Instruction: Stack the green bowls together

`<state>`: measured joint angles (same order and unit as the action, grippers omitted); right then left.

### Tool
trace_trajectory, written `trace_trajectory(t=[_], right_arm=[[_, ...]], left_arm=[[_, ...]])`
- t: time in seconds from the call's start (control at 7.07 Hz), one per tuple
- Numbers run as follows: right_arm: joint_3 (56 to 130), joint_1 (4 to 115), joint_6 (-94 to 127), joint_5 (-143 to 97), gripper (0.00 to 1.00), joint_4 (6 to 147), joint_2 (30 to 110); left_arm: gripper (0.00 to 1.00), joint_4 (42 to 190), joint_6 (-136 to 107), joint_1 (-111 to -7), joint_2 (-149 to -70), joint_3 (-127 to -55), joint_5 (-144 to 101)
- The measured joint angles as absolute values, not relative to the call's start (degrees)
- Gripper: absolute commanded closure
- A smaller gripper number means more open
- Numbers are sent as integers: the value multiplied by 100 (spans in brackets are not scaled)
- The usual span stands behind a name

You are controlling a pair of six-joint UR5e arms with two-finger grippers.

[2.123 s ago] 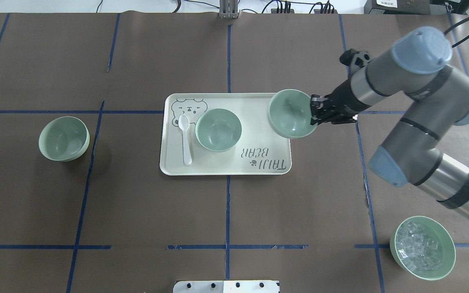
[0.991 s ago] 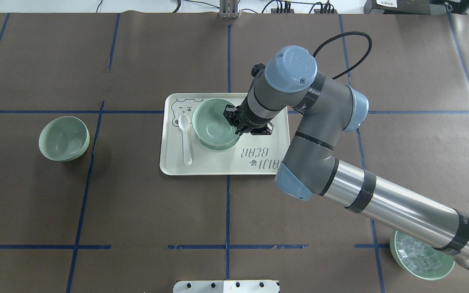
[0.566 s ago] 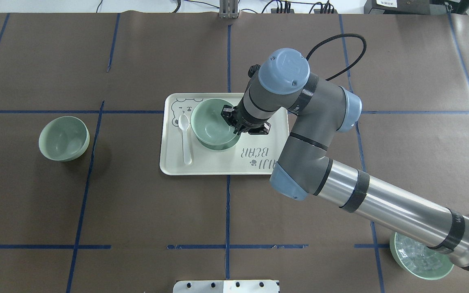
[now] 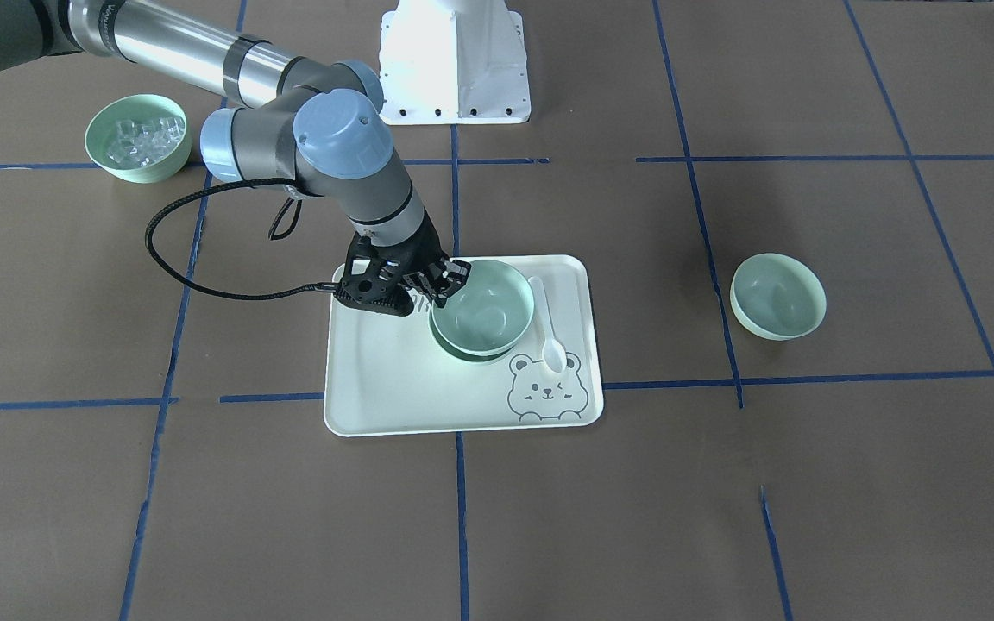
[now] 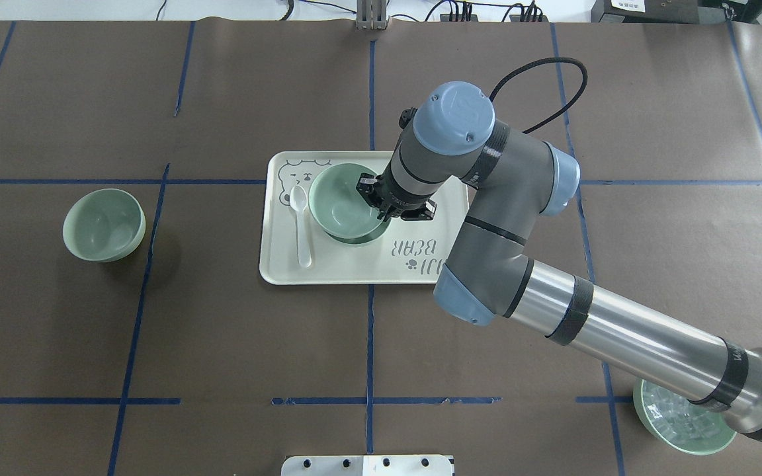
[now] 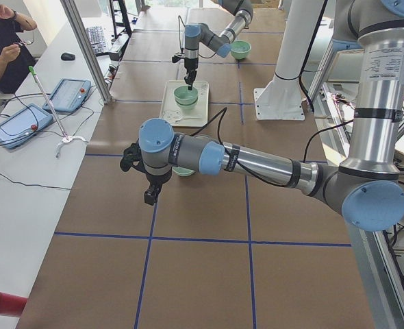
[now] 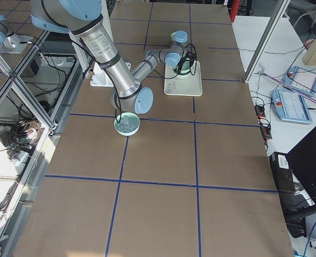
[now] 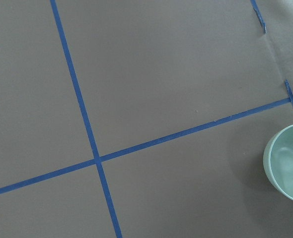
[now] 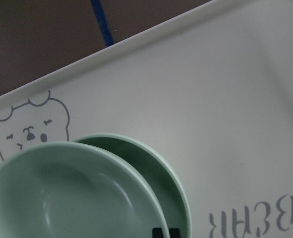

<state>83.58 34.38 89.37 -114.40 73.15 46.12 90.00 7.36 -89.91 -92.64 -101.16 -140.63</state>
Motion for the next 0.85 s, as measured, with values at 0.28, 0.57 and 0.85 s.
trace_trajectory(t=[0.28, 0.57, 0.85], right_arm=[[8351, 3435, 8934, -11434, 0, 7322, 4632], [8386, 3467, 8915, -11466, 0, 7321, 4633], [8841, 3904, 8908, -11876, 0, 7337, 4889]], left_arm=[[0, 9026, 750, -8984, -9269, -10134, -14062], [0, 9129, 334, -8684, -9279, -10134, -14171], [0, 9910, -1670, -7742, -9298, -10101, -14160]])
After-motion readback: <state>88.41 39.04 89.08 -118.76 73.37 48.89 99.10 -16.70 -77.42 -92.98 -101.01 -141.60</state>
